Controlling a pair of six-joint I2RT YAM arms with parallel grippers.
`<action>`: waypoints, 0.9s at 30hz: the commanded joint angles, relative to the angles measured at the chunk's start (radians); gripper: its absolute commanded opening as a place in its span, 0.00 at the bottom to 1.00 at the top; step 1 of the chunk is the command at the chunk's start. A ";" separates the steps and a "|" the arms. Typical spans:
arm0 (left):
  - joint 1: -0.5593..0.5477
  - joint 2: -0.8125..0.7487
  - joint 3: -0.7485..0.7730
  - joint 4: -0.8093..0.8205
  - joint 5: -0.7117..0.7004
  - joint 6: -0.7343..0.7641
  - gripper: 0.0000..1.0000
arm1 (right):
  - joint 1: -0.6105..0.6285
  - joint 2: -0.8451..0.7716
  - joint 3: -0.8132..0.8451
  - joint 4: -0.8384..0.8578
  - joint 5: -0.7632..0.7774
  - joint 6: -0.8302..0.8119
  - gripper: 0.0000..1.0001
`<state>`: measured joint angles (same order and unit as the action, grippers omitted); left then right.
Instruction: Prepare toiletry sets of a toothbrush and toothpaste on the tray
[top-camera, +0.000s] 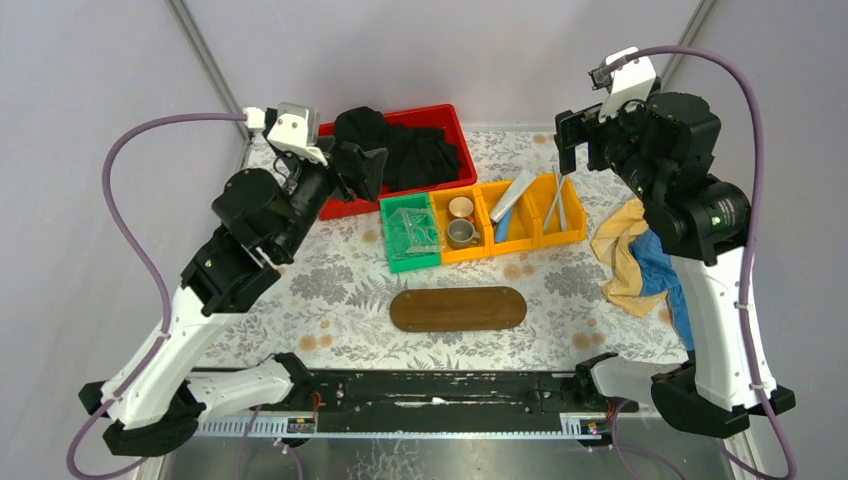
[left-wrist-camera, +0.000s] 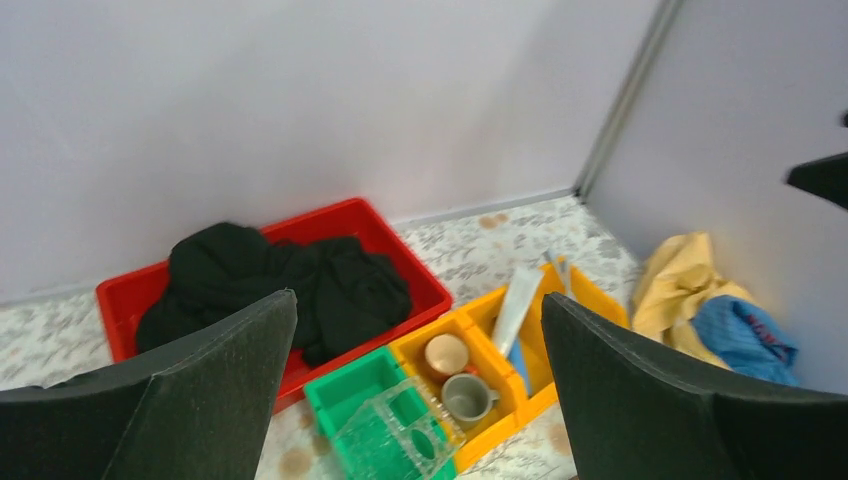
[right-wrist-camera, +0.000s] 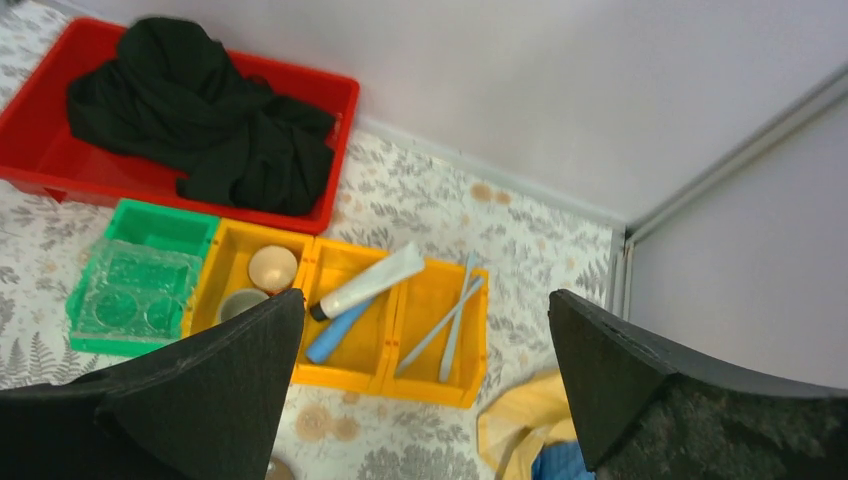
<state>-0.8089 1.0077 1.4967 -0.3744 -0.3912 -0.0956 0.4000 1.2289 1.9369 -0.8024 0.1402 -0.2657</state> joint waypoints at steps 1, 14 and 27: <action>0.130 -0.006 -0.066 -0.039 0.105 -0.071 1.00 | -0.098 0.002 -0.074 0.034 -0.084 0.083 0.99; 0.491 -0.044 -0.336 -0.025 0.527 -0.313 1.00 | -0.367 -0.026 -0.376 0.020 -0.568 0.015 0.99; 0.591 -0.211 -0.578 0.003 0.831 -0.436 1.00 | -0.506 -0.088 -0.578 -0.018 -0.911 -0.062 0.99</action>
<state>-0.2344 0.8551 0.9504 -0.4099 0.3073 -0.5068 -0.0589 1.1908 1.4059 -0.8314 -0.6247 -0.3073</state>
